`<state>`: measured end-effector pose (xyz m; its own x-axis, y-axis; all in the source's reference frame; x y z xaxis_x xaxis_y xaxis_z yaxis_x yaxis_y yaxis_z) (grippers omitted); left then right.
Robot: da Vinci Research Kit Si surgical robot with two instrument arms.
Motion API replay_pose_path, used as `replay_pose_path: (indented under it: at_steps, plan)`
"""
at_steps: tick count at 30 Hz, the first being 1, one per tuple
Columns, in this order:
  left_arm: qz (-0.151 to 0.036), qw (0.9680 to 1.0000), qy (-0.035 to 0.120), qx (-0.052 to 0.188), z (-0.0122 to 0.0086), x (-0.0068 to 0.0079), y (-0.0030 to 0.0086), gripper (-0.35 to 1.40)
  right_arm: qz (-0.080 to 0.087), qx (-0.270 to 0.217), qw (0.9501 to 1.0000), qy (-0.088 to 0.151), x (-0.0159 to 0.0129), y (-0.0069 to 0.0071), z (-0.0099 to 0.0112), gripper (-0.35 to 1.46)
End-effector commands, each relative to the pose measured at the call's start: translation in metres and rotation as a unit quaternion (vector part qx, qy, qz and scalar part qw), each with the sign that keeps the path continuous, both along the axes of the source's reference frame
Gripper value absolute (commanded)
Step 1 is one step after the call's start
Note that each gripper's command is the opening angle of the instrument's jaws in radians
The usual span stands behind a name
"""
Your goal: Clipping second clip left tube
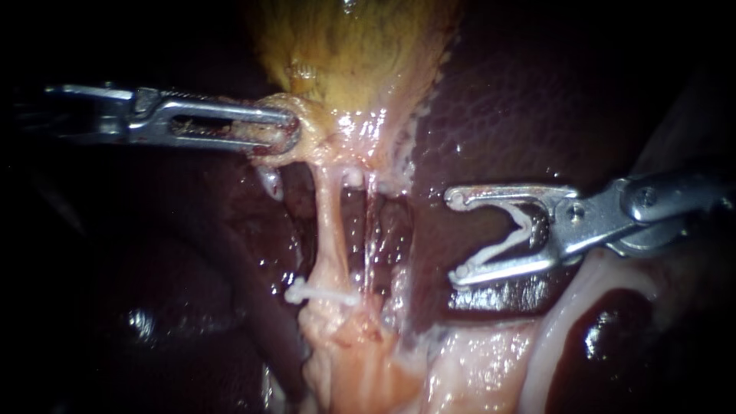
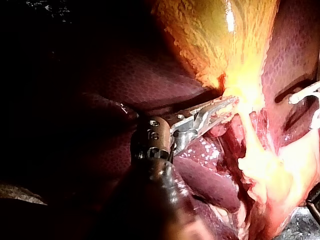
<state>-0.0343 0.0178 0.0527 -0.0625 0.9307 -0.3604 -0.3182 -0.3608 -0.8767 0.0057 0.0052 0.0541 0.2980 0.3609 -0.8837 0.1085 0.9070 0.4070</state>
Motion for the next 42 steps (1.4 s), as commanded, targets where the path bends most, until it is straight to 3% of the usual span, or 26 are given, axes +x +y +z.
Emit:
replay_pose_path:
  at_steps: [1,12,17,21,30,42]
  plan:
    - [0.001,1.0000,-0.001,0.001,-0.0004,0.0002,0.0001,-0.35,-0.001,0.000,1.0000,0.000,0.0000,0.0000,0.0000,0.50]
    - [0.008,0.9999,-0.008,0.010,-0.0052,0.0029,0.0000,-0.35,-0.008,0.003,1.0000,0.005,0.0007,-0.0004,-0.0007,0.50]
    - [0.006,0.9999,-0.009,0.014,-0.0072,0.0037,0.0002,-0.35,-0.013,0.005,0.9999,0.009,0.0025,-0.0010,-0.0018,0.50]
    - [0.005,0.9998,-0.010,0.014,-0.0076,0.0037,0.0003,-0.35,-0.019,0.008,0.9997,0.012,0.0049,-0.0019,-0.0021,0.50]
    - [0.002,0.9999,-0.009,0.014,-0.0082,0.0043,0.0002,-0.35,-0.018,0.052,0.9985,0.005,0.0101,-0.0043,0.0005,0.50]
    - [0.001,0.9999,-0.010,0.014,-0.0089,0.0042,-0.0001,-0.35,-0.009,0.076,0.9970,-0.006,0.0125,-0.0032,0.0047,0.50]
